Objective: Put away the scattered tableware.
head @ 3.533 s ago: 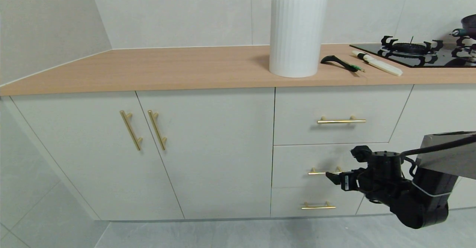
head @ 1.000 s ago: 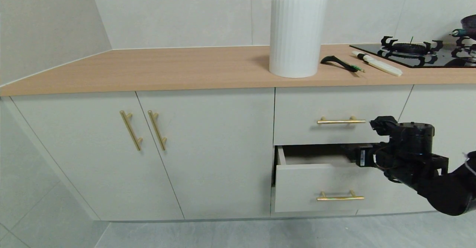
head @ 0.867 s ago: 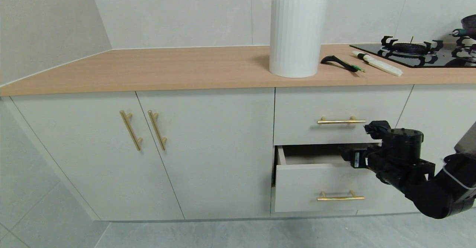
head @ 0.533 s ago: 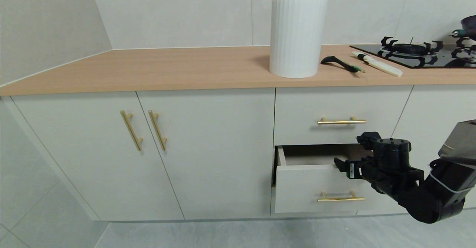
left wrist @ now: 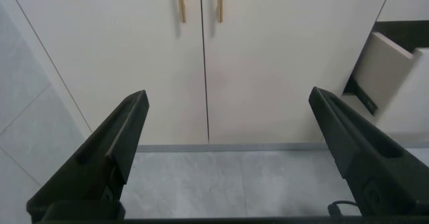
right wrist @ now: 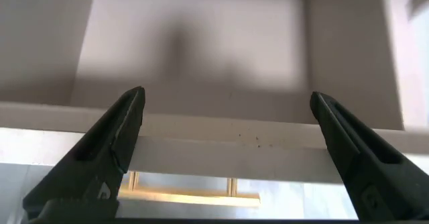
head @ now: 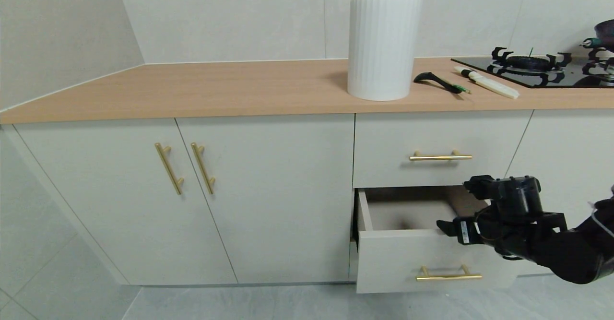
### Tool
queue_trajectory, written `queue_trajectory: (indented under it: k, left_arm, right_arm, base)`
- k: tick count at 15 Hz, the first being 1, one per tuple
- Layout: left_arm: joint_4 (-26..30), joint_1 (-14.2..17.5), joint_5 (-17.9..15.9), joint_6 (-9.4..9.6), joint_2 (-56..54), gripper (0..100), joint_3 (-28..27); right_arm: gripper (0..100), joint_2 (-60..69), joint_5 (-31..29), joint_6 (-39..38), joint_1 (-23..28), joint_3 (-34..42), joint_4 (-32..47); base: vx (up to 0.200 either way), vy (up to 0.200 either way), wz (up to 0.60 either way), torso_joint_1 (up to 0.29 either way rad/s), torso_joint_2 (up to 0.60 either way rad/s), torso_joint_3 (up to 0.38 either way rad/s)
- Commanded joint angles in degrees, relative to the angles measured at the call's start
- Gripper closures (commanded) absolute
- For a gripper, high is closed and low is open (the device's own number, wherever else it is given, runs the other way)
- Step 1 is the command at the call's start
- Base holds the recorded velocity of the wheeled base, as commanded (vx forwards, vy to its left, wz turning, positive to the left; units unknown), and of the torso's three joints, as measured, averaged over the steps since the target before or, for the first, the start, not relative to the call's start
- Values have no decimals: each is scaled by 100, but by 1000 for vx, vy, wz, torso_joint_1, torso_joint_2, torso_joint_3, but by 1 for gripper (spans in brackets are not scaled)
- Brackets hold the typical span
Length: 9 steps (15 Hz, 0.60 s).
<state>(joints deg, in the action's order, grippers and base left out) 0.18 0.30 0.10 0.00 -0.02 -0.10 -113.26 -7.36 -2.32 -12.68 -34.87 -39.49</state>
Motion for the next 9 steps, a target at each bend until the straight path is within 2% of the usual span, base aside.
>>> queue_trajectory:
  k: [1, 5, 9]
  left_arm:
    - [8, 5, 8, 0, 2, 0, 1]
    - [-1, -4, 8, 0, 2, 0, 1]
    - [-1, -4, 8, 0, 2, 0, 1]
  right_arm:
    - [0, 946, 191, 12, -7, -205, 1075]
    - [0, 1447, 297, 65, -165, -346, 2287]
    - [0, 1562, 279, 293, -455, -319, 2929]
  base:
    - [0, 0, 0, 0, 0, 0]
    - [0, 0, 0, 0, 0, 0]
    - [0, 0, 0, 0, 0, 0]
